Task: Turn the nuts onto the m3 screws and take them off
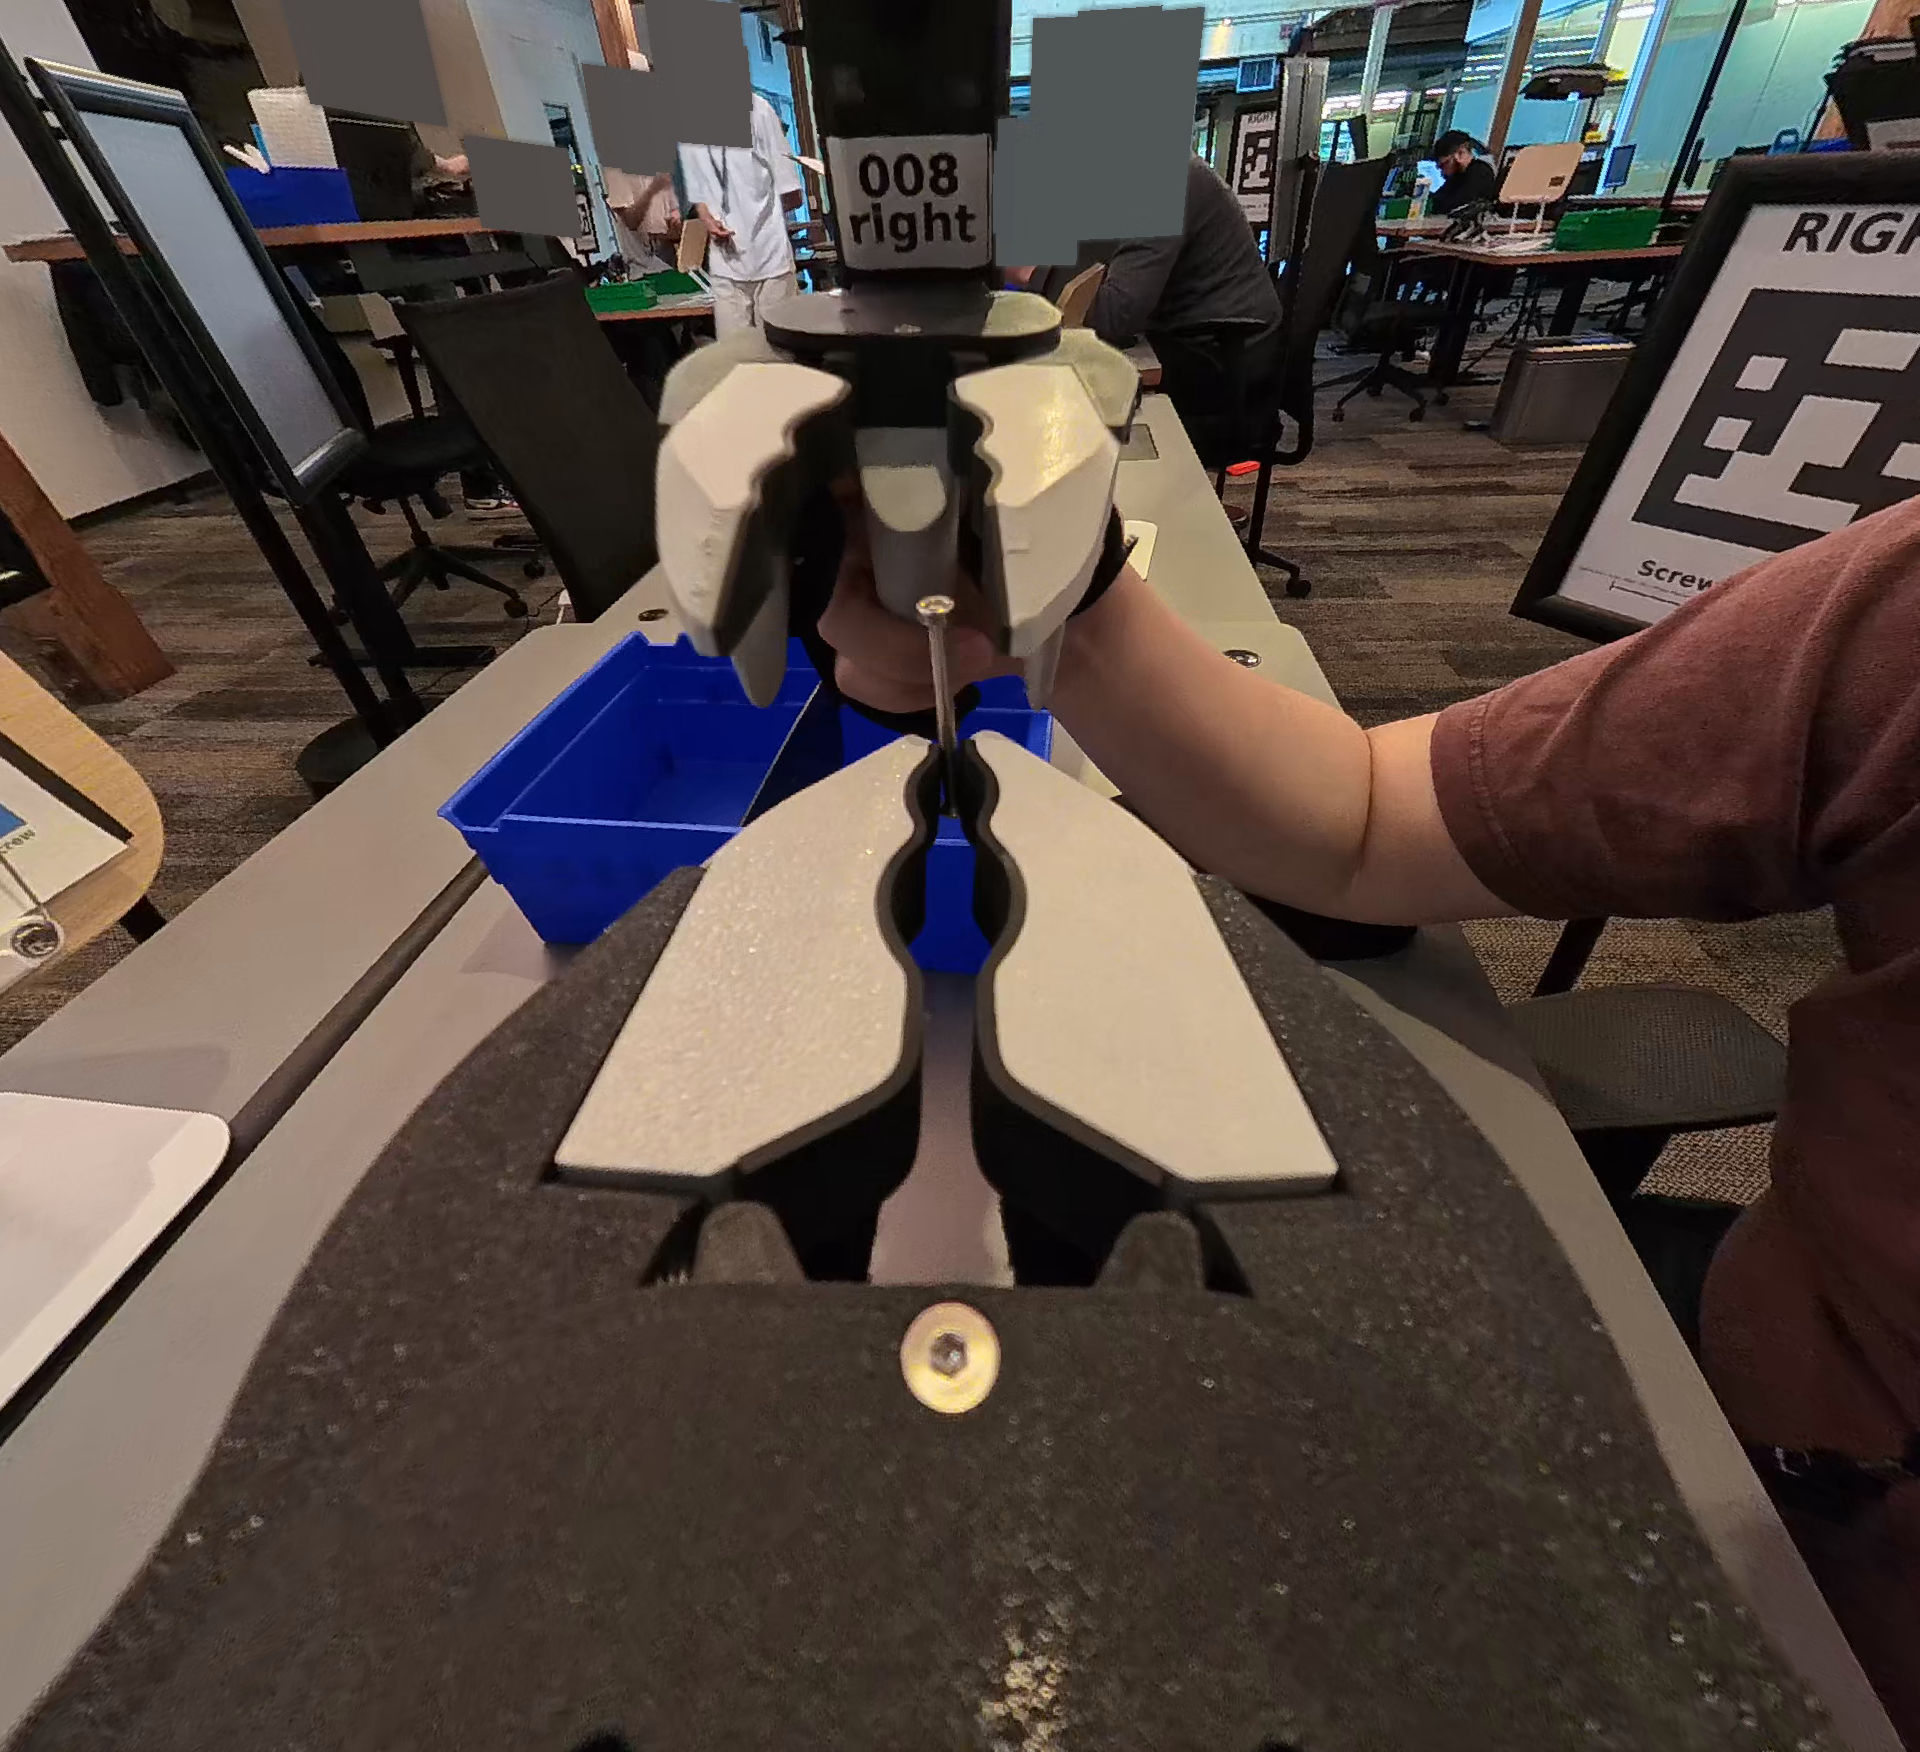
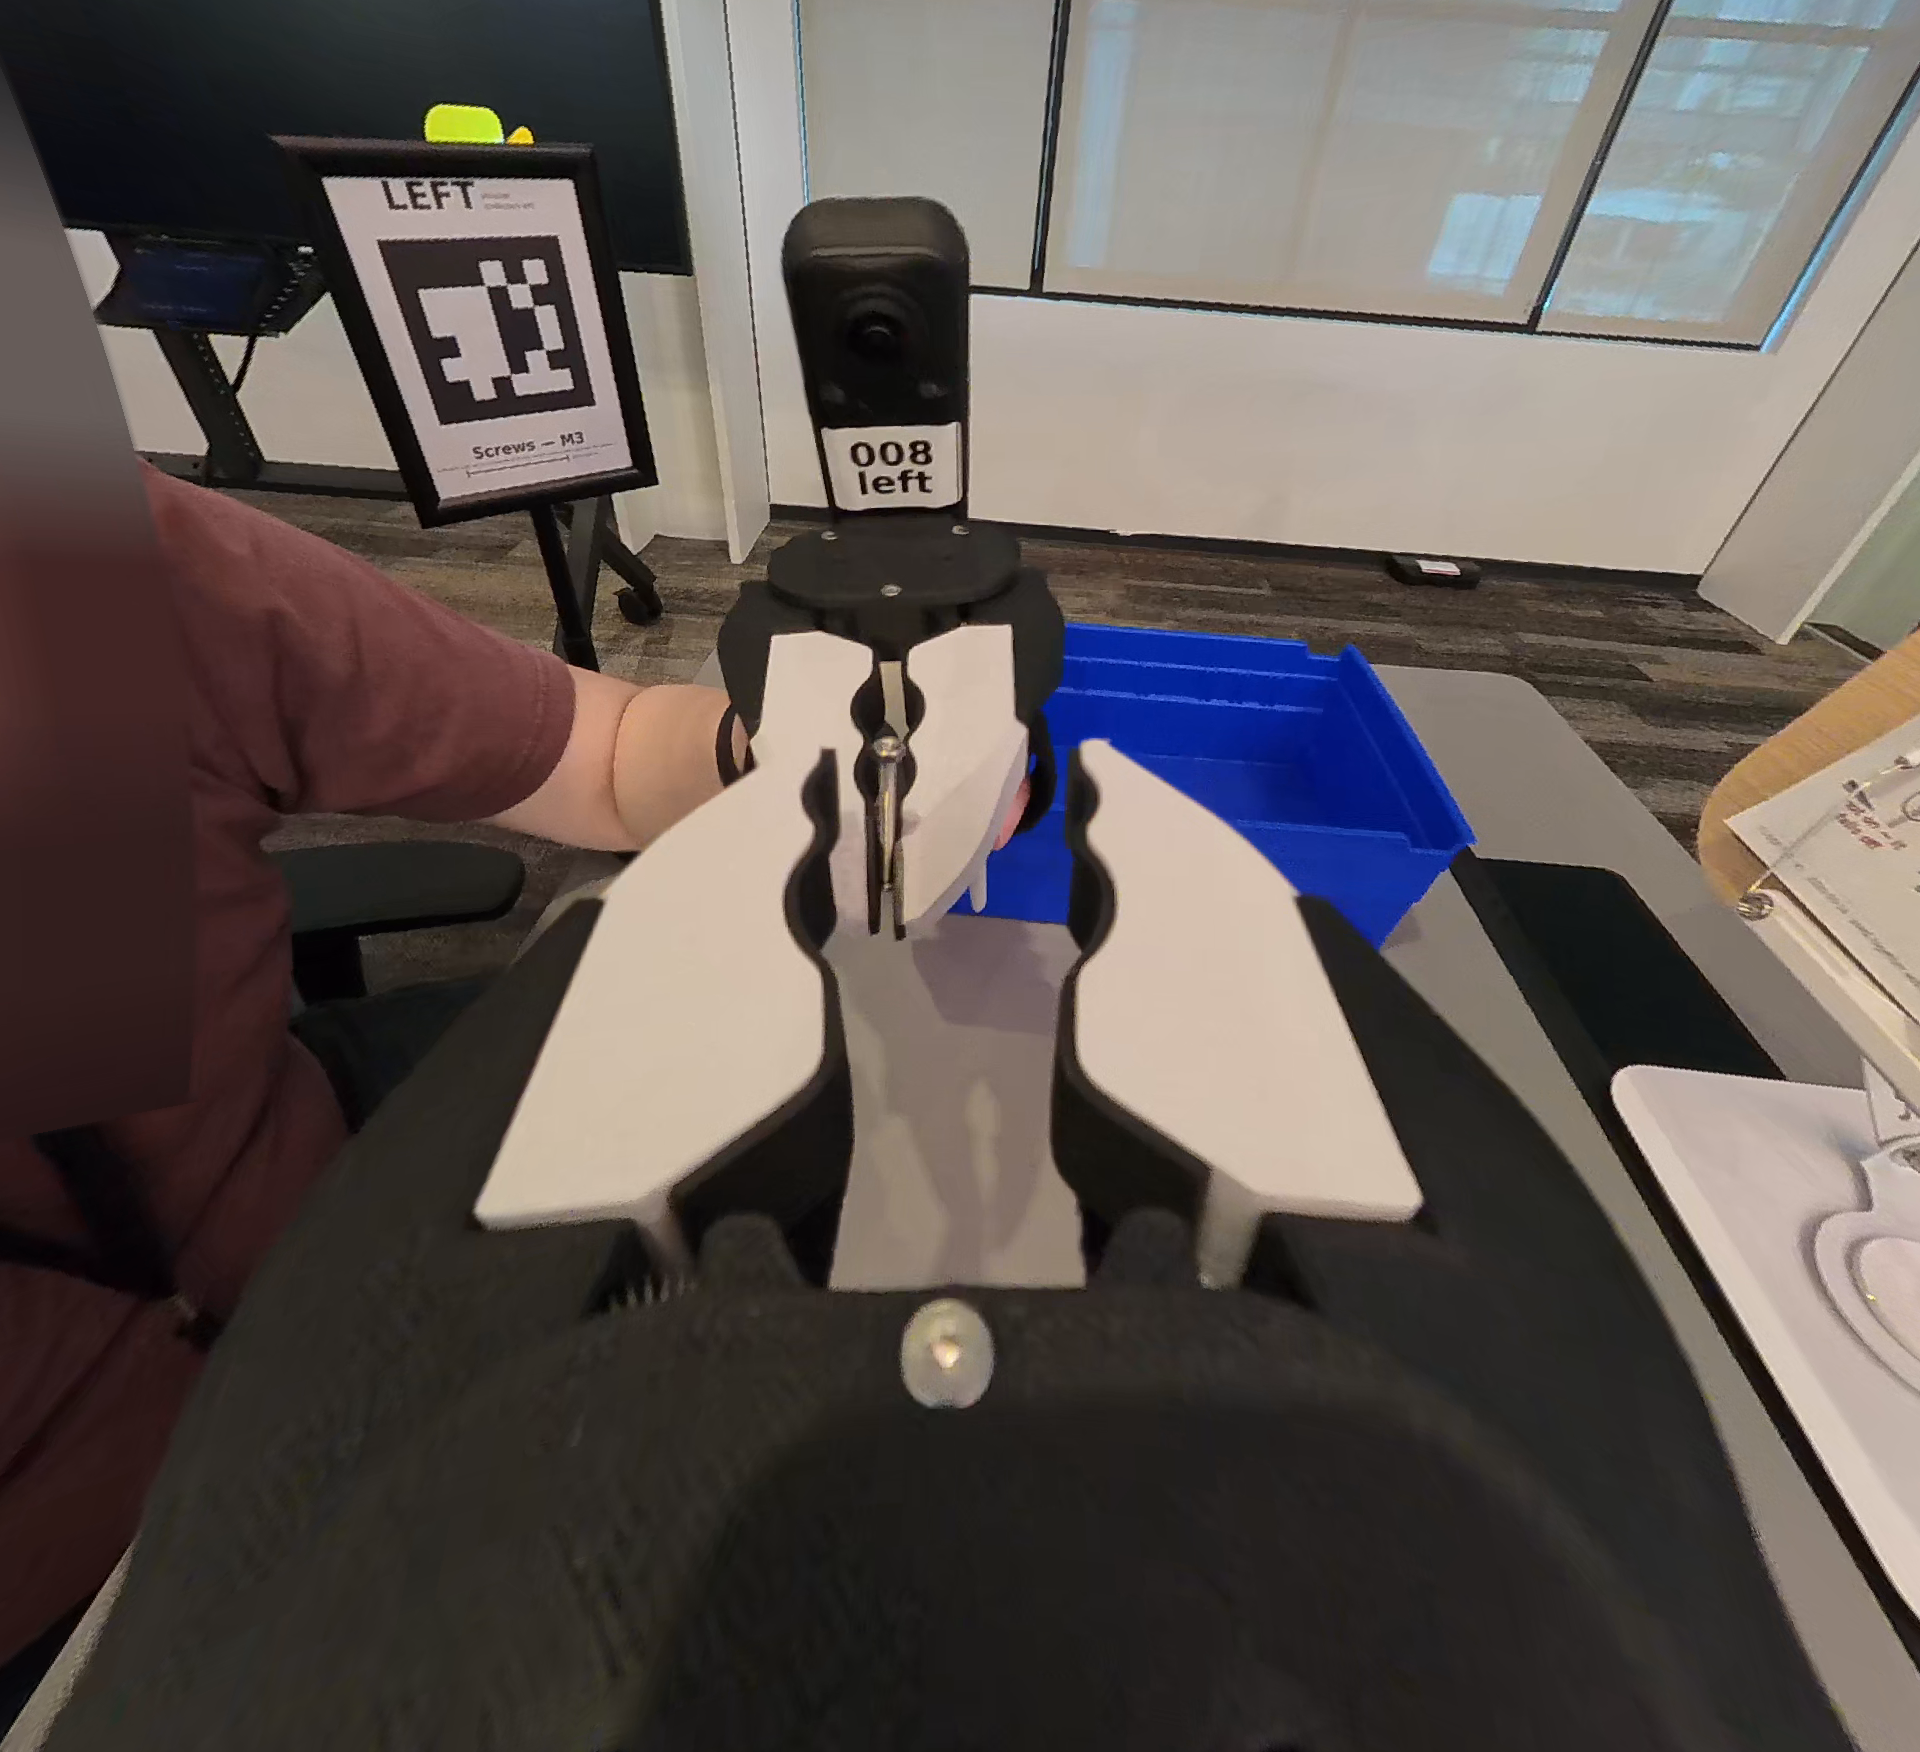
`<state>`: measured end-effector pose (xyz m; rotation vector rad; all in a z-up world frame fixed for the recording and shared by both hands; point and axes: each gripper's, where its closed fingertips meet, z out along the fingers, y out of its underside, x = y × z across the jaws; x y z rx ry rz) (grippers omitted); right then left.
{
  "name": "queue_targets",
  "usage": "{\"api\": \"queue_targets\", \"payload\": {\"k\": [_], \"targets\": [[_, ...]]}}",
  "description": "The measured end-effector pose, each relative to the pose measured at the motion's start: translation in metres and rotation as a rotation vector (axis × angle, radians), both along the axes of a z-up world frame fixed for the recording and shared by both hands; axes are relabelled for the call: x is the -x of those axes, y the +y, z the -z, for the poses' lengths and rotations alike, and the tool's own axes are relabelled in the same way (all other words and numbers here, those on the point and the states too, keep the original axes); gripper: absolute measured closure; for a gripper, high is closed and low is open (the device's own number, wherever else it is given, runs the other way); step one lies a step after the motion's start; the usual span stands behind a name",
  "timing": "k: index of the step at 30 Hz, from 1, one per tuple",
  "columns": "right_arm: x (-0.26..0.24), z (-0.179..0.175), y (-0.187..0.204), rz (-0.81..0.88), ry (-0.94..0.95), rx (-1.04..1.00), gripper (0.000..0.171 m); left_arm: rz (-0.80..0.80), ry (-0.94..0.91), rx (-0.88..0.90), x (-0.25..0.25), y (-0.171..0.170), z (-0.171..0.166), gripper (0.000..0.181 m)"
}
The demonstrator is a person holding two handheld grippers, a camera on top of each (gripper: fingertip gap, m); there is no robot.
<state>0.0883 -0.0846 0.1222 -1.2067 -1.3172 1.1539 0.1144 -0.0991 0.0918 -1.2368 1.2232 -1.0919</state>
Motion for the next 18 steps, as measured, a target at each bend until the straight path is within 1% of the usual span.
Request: {"api": "queue_targets", "payload": {"k": [2,8,18], "targets": [[-0.0006,0.0004,-0.0017,-0.014,-0.003,0.002,0.136,0.0,-0.001,0.0,0.0005,0.0001,-0.0006,0.179],[-0.0011,-0.0016,-0.0046,-0.05,0.016,0.038,0.149,-0.002,0.001,-0.001,0.0001,0.0002,0.0,0.179],[0.0017,0.0011,-0.0086,-0.083,0.009,0.044,0.157,-0.001,-0.001,0.0,0.0004,0.0,-0.0005,0.179]]}}
